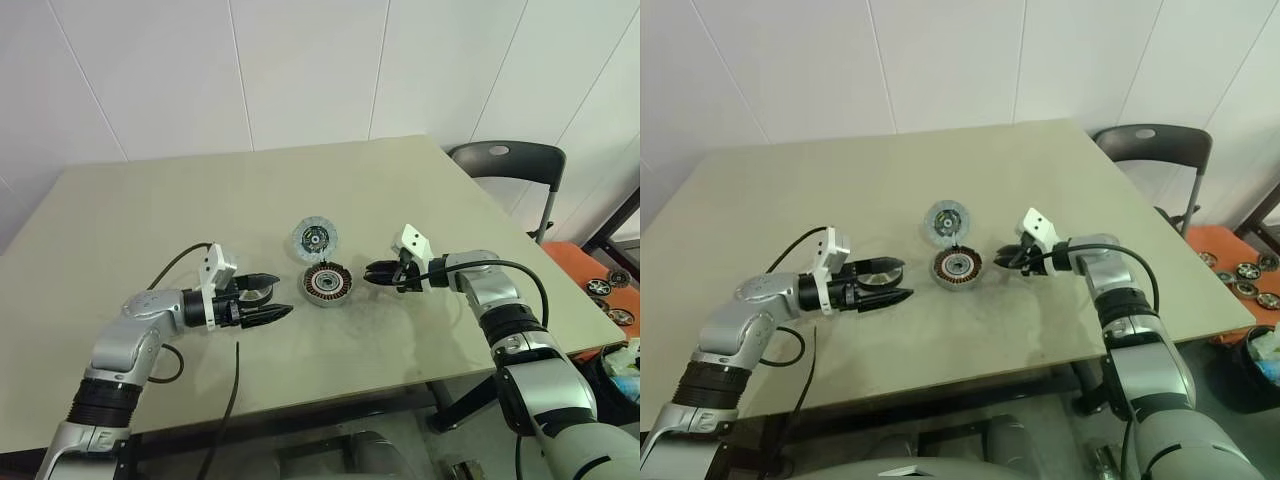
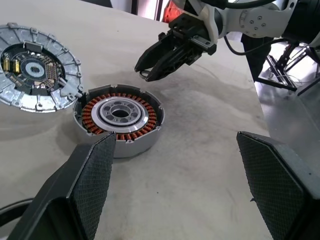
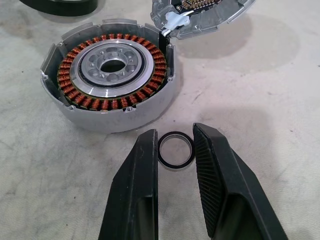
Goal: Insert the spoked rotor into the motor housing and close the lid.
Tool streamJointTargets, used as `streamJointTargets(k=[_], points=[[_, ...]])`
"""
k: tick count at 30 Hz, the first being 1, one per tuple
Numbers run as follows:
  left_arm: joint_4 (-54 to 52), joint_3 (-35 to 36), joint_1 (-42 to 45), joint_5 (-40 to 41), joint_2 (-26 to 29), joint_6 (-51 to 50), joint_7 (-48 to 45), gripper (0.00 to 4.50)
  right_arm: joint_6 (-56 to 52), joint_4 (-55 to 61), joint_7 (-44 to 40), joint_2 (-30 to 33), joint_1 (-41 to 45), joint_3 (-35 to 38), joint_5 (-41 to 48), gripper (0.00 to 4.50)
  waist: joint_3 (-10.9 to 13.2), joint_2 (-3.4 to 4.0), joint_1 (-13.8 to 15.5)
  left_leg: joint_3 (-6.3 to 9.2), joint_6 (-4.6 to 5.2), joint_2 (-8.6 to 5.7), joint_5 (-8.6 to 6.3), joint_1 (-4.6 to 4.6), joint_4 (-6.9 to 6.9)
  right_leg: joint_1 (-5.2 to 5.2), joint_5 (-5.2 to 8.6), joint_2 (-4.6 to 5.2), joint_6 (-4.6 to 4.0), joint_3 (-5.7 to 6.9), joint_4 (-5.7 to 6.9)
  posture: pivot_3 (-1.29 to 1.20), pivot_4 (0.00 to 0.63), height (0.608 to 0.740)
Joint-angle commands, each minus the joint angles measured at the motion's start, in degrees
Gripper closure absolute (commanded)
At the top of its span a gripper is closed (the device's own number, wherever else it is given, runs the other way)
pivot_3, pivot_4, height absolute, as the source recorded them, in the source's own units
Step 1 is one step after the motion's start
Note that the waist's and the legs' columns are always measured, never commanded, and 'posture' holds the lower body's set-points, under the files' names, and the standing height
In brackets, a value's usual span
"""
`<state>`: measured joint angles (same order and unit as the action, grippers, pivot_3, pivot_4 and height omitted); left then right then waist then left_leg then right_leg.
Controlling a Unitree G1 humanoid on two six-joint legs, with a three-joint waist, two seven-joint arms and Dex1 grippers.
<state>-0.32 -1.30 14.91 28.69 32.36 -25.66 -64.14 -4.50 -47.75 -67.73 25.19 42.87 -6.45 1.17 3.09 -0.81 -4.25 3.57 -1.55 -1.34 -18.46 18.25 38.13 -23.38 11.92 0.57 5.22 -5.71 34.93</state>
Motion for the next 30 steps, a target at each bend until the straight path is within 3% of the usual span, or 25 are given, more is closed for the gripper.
streamJointTargets(k=[1, 16, 30], points=[[-2.4, 0.7, -0.8, 0.8, 0.2, 0.3, -0.1, 0.38, -0.7, 4.3, -1.1, -0.6, 1.3, 0.2, 1.7, 3.84, 0.0, 0.01, -0.1, 0.00, 0.00, 0.00, 0.00, 0.00, 0.00, -0.01, 0.01, 0.00, 0.00, 0.00, 0.00, 0.00, 0.000, 0.740], [-2.9, 2.5, -1.4, 1.3, 1.4, 0.4, 0.8, 0.38, -6.6, 15.5, -5.3, -4.6, 2.1, -2.4, 4.8, 3.84, 0.0, 0.02, 0.3, 0.04, 0.00, 0.06, 0.00, 0.05, -0.03, -0.07, 0.00, 0.03, 0.02, 0.05, 0.01, 0.00, 0.000, 0.740], [-2.5, 1.3, 0.8, 1.1, 0.8, 0.0, 0.4, 0.38, -2.1, 4.2, 0.1, -8.5, 5.1, -3.1, 3.4, 3.84, 0.0, 0.02, 0.0, 0.03, 0.00, 0.03, 0.00, 0.04, -0.04, -0.08, -0.02, 0.01, 0.01, 0.04, 0.01, 0.00, 0.000, 0.740]])
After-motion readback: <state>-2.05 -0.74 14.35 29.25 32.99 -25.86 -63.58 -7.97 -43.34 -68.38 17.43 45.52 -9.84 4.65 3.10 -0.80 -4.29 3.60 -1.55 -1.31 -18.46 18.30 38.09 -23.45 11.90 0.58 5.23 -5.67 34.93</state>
